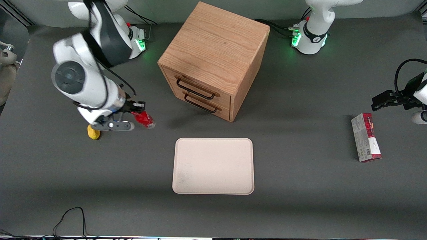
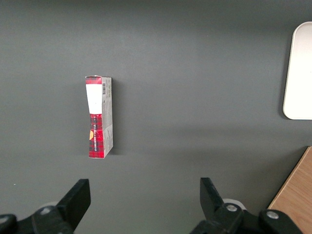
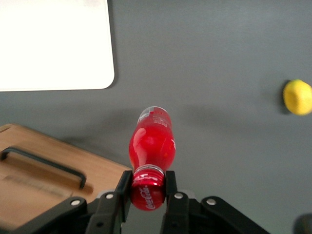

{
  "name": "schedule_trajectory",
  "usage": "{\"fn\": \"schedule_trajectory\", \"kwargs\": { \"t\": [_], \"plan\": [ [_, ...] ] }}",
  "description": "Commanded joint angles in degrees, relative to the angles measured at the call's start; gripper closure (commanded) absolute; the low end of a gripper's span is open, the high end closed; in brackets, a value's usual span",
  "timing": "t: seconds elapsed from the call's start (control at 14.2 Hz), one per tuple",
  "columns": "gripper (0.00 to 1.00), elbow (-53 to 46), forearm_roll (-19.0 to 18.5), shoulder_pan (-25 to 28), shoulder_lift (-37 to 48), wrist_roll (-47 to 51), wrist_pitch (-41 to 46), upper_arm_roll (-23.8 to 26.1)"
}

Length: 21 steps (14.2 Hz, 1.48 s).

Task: Place coke bottle on tray
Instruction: 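Lift the bottle and carry it with the right gripper to the tray, then stand the bottle upright on the tray corner and open the right gripper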

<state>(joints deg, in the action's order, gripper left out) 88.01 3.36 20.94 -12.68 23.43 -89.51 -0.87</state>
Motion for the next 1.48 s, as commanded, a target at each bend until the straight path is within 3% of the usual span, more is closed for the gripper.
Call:
{"fn": "schedule_trajectory", "kwargs": {
  "t": [0.0,0.21,0.42,0.56,1.06,1.41],
  "plan": [
    [1.00,-14.05,1.56,-1.25,-3.66,-0.13,12.22,-0.36],
    [1.00,-24.96,1.73,-2.83,-8.84,-0.05,19.79,-0.45],
    [1.00,-31.56,1.82,-3.09,-14.63,0.74,20.17,-0.28],
    [1.00,-40.33,2.00,-3.10,-23.84,2.66,18.94,0.34],
    [1.00,-44.15,1.91,-2.75,-38.99,18.39,-12.41,4.56],
    [1.00,-43.98,1.56,-0.91,-42.95,21.56,-20.78,4.39]
  ]
}}
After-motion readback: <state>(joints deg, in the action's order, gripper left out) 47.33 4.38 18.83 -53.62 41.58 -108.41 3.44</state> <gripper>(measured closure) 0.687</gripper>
